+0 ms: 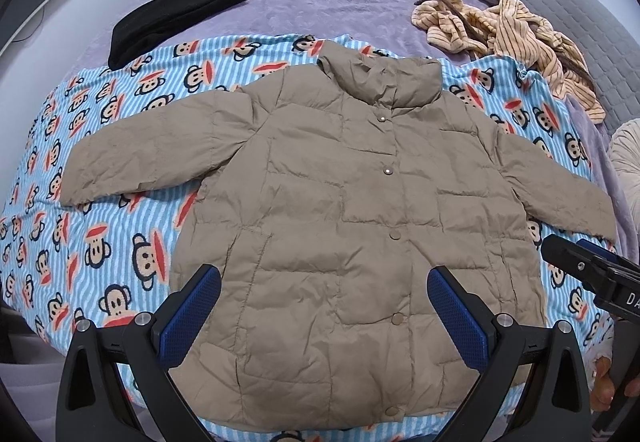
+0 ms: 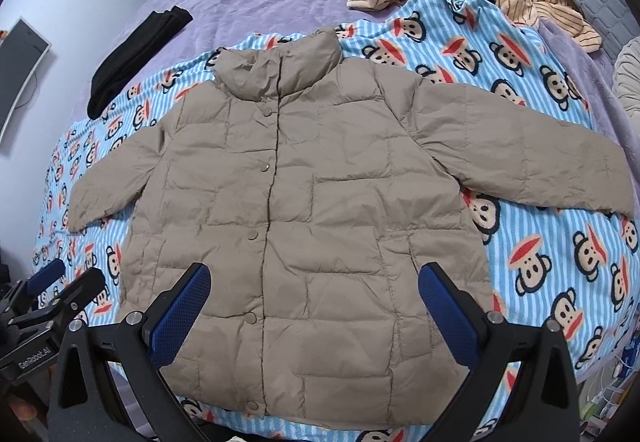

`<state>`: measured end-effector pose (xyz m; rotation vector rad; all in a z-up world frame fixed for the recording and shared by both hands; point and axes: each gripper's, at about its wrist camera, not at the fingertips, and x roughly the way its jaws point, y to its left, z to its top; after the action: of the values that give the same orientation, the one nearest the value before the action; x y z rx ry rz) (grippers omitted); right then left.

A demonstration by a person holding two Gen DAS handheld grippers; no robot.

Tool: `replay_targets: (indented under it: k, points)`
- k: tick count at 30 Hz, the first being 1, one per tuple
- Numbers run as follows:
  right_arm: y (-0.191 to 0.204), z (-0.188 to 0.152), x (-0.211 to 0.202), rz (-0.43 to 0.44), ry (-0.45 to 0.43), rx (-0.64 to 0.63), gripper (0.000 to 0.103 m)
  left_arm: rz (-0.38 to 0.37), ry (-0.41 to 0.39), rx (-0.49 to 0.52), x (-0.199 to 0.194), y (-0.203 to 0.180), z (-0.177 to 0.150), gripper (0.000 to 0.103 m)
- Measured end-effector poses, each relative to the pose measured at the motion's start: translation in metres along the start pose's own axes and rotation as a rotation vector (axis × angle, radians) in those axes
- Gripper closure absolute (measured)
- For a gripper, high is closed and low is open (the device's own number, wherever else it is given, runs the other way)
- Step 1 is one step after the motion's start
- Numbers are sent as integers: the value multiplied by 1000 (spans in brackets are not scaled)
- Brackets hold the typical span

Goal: Fold large clothes
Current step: 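Grasp the beige jacket's sleeve with the left gripper and lift it across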

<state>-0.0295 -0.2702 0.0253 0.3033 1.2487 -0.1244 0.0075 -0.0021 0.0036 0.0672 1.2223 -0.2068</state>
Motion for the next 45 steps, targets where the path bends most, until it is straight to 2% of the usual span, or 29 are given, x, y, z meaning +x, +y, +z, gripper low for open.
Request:
replay_targets:
  k: [3, 8, 12, 14, 17, 21, 25, 27, 31, 32, 33, 34, 35, 36, 38, 40, 42, 45]
  points:
    - [6, -2, 1, 43, -7, 7, 0, -8, 7, -24, 9, 17, -4, 0]
    - [26, -14, 10, 101, -19, 1, 0, -64, 39, -115, 37, 71, -7, 0]
    - [53, -23, 40, 156, 121, -1, 0, -73, 36, -220, 68, 135, 1, 0]
    - [66, -28, 57, 100, 157, -10, 0, -74, 35, -277, 88, 170, 8, 0]
    - [84, -34, 76, 41, 145, 33, 0, -79, 0, -371, 117, 227, 17, 0]
    - [105, -42, 109, 24, 161, 92, 0, -91, -28, -522, 160, 303, 24, 0]
    - [134, -42, 138, 42, 154, 85, 0, -123, -43, -688, 203, 369, 29, 0]
    - [150, -37, 151, 48, 136, 62, 0, -143, -76, -750, 213, 390, 36, 0]
    - [177, -22, 173, 71, 121, 36, 1, -126, -138, -791, 218, 413, 60, 1]
    - [184, -17, 176, 80, 114, 24, 1, -119, -140, -801, 221, 417, 66, 5]
    - [191, -12, 179, 86, 105, 9, 1, -100, -140, -813, 224, 421, 71, 18]
    - [197, -9, 181, 90, 98, -4, 1, -86, -138, -816, 226, 424, 76, 23]
    - [204, -3, 185, 93, 89, -16, 1, -79, -141, -814, 227, 425, 79, 38]
    - [209, 1, 188, 96, 81, -24, 1, -74, -148, -800, 226, 425, 82, 64]
    - [219, 11, 192, 106, 62, -32, 2, -116, -159, -746, 223, 421, 90, 93]
    - [227, 21, 195, 126, 34, -29, 21, -91, -185, -687, 208, 415, 96, 94]
    - [232, 31, 202, 186, 40, -4, 87, -65, -243, -602, 183, 405, 99, 94]
    - [242, 45, 217, 258, 34, 45, 89, -87, -322, -504, 142, 385, 106, 94]
